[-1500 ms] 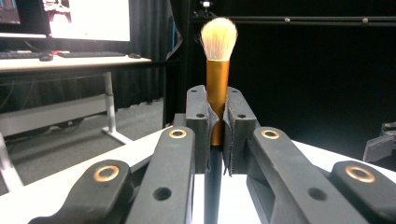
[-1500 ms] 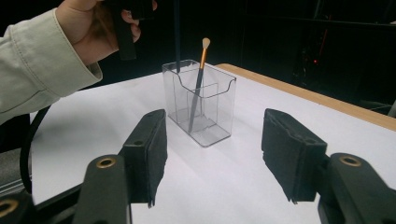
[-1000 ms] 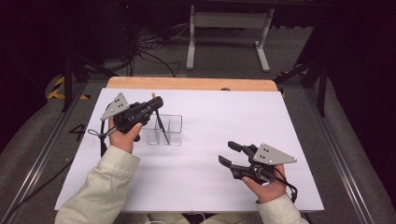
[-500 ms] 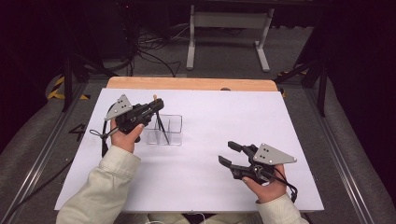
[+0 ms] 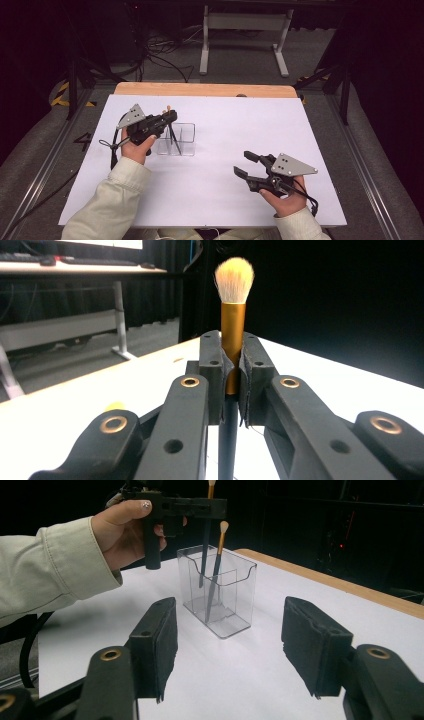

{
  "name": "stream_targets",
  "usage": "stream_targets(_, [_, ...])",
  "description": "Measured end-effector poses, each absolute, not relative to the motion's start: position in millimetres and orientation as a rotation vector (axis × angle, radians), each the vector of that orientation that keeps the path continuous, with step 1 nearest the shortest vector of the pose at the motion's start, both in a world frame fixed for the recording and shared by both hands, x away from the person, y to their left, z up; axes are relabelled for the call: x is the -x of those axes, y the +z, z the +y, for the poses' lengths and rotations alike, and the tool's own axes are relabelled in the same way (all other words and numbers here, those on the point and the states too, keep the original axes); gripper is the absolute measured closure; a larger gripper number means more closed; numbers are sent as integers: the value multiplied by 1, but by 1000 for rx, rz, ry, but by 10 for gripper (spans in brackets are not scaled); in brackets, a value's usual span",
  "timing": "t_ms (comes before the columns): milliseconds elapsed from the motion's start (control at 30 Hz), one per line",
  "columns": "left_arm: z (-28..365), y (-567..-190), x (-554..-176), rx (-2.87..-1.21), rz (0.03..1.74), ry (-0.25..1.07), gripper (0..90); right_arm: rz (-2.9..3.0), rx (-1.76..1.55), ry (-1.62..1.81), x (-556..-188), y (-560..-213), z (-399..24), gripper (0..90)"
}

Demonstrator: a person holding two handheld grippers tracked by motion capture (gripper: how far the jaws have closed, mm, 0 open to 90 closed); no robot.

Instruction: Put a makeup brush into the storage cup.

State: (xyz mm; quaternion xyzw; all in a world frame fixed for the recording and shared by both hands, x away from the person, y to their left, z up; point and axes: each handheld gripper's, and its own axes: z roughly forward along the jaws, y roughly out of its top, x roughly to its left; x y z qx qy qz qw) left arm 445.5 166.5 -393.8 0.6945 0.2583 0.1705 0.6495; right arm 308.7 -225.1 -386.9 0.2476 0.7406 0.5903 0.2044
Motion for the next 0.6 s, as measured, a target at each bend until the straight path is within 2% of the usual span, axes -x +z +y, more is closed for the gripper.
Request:
stream_targets(533, [167, -399, -444, -1626, 616, 332, 823, 2063, -684, 1654, -311, -386, -224, 394])
stream_targets(567, [167, -399, -444, -1626, 616, 332, 816, 2063, -684, 1654, -311, -385, -224, 393])
stream_targets(600, [167, -399, -444, -1627, 622, 318, 756, 2064, -682, 1654, -311, -385, -223, 392])
